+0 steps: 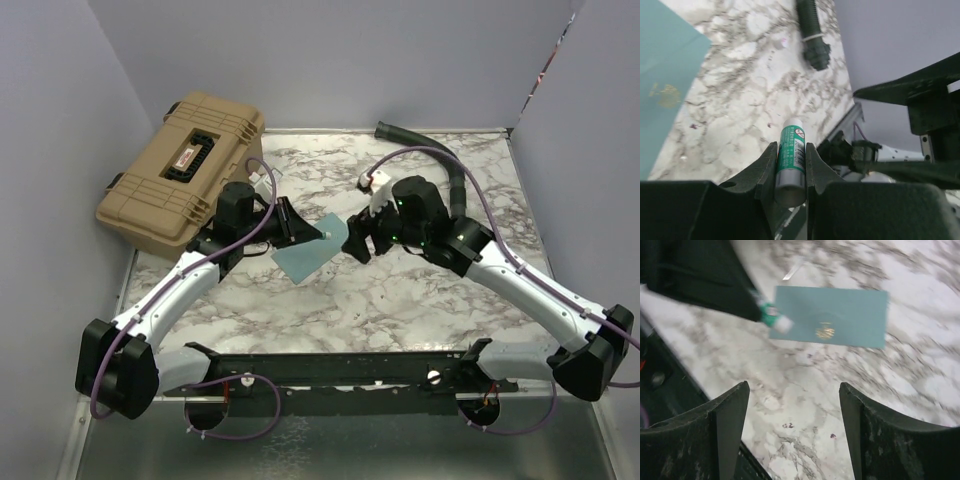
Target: Place the letter into the envelope and seal it
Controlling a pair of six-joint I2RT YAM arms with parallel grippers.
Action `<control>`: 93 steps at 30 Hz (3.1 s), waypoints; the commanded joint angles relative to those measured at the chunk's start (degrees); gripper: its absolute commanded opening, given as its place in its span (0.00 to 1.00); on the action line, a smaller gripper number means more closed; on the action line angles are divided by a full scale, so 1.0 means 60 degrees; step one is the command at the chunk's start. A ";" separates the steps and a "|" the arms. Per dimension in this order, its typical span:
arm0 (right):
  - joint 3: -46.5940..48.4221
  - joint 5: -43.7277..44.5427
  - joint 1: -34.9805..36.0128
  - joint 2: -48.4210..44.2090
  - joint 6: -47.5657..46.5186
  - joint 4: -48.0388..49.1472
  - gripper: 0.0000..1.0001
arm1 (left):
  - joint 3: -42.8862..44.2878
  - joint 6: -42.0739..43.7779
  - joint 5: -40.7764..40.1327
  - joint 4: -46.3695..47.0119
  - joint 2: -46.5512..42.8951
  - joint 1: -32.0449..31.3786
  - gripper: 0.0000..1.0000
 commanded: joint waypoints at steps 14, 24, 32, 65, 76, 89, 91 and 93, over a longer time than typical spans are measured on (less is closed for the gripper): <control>-0.2754 0.4946 -0.3723 0.1331 0.4885 -0.0151 0.70 | -0.0979 0.0680 -0.1498 -0.0216 -0.0378 0.0069 0.00; -0.2174 0.4967 -0.4067 0.3273 0.4801 0.0753 0.59 | -0.0659 0.0361 -0.1025 -0.0203 -0.0709 0.0072 0.00; -0.1682 0.5028 -0.4254 0.4264 0.4408 0.1195 0.47 | -0.0643 0.0196 -0.0842 -0.0203 -0.0727 0.0065 0.00; -0.1370 0.3998 -0.4643 0.4259 0.4393 0.0914 0.06 | -0.0612 0.0189 -0.0738 -0.0207 -0.0853 0.0063 0.00; -0.1723 -0.1031 -0.4643 0.0727 0.4970 0.2533 0.06 | 0.0098 -0.0734 -0.0504 0.0797 -0.0597 0.0062 0.00; -0.3478 -0.5607 -0.3915 -0.0583 1.0021 0.8927 0.04 | 0.0833 -0.3528 0.0706 0.3667 0.0188 0.0036 0.00; -0.3486 -0.5723 -0.3830 -0.0600 1.0253 0.9266 0.04 | 0.0850 -0.3546 0.0708 0.3718 0.0162 0.0032 0.00; -0.3504 -0.5808 -0.3774 -0.0615 1.0461 0.9663 0.04 | 0.0804 -0.3510 0.0690 0.3728 0.0126 0.0017 0.00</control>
